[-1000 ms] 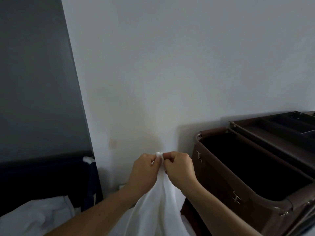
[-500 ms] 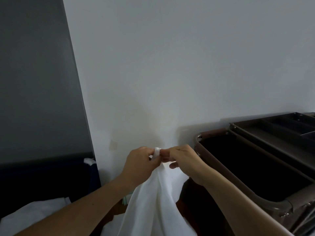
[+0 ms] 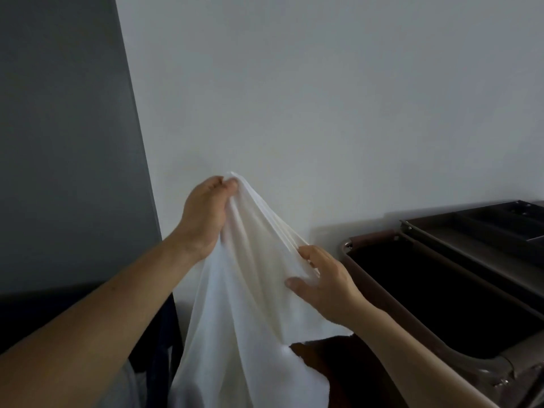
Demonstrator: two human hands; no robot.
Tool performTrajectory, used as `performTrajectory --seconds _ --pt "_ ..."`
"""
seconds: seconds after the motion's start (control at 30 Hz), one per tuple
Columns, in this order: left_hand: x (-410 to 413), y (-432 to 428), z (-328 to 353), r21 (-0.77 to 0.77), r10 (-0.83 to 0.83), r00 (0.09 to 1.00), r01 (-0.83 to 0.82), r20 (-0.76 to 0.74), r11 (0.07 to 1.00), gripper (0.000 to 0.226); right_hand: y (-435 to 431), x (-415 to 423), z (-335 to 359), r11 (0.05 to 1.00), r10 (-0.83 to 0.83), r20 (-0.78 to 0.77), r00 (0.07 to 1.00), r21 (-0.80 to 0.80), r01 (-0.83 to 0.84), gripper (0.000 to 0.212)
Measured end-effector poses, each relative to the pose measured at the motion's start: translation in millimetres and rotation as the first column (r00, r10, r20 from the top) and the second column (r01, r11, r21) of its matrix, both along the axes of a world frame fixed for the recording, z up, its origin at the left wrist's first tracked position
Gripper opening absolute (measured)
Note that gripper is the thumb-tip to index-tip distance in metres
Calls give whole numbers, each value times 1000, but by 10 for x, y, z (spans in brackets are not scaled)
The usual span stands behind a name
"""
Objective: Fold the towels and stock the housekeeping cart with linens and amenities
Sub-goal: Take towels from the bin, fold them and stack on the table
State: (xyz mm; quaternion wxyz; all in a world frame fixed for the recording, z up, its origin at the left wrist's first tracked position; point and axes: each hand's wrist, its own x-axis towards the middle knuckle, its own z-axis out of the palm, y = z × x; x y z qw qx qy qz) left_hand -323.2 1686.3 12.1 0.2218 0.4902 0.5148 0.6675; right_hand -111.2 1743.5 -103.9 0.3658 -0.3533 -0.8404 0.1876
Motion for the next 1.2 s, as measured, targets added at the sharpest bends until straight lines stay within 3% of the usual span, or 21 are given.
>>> performTrajectory --seconds 0.1,0.2,0.33,0.43,0.5,0.63,0.73,0.83,0.93,0.97,1.03,1.07,1.13,1.2 --pt "-85 59 167 86 70 996 -75 61 994 31 -19 27 -54 964 -32 -12 999 262 35 29" --pt "-183 157 248 134 87 995 -92 40 987 35 -14 115 -139 946 -40 109 993 324 3 37" --pt "-441 280 215 133 136 989 -142 55 981 33 43 369 -278 968 -61 277 959 251 -11 38" --pt "-665 351 42 98 150 987 -143 -65 985 32 118 565 -295 995 -35 469 882 100 -13 47" --pt "-810 403 -101 48 133 985 -128 -114 991 31 163 653 -225 1000 14 490 872 11 -23 44" --pt "-1230 497 -395 -76 128 982 -139 -142 987 25 237 739 92 997 1 316 949 -80 26 20" --pt "-1481 510 -506 -131 109 972 -138 -207 982 19 321 729 491 993 -94 147 985 -52 103 16" --pt "-1562 486 -251 -53 96 992 -101 -78 994 21 402 625 1027 990 -131 -43 990 41 133 21" --pt "-1528 397 105 68 120 993 -120 0 990 23 408 432 1464 994 -24 -405 914 85 64 26" --pt "-1518 372 140 73 122 993 -122 10 990 23 441 377 1495 998 -9 -431 902 53 35 35" --pt "-1527 340 83 0 82 997 -82 13 997 23 436 276 1446 995 -65 -258 964 -84 45 49" --pt "-1548 326 9 -52 51 999 -51 5 997 23 444 259 1401 989 -71 -175 982 -140 46 40" --pt "-1607 305 -149 -125 -10 1000 8 -19 992 22 438 246 1422 990 -69 -250 966 -134 36 14" --pt "-1650 284 -243 -116 -35 999 37 19 993 23 429 220 1505 996 -63 -447 892 -82 29 15"
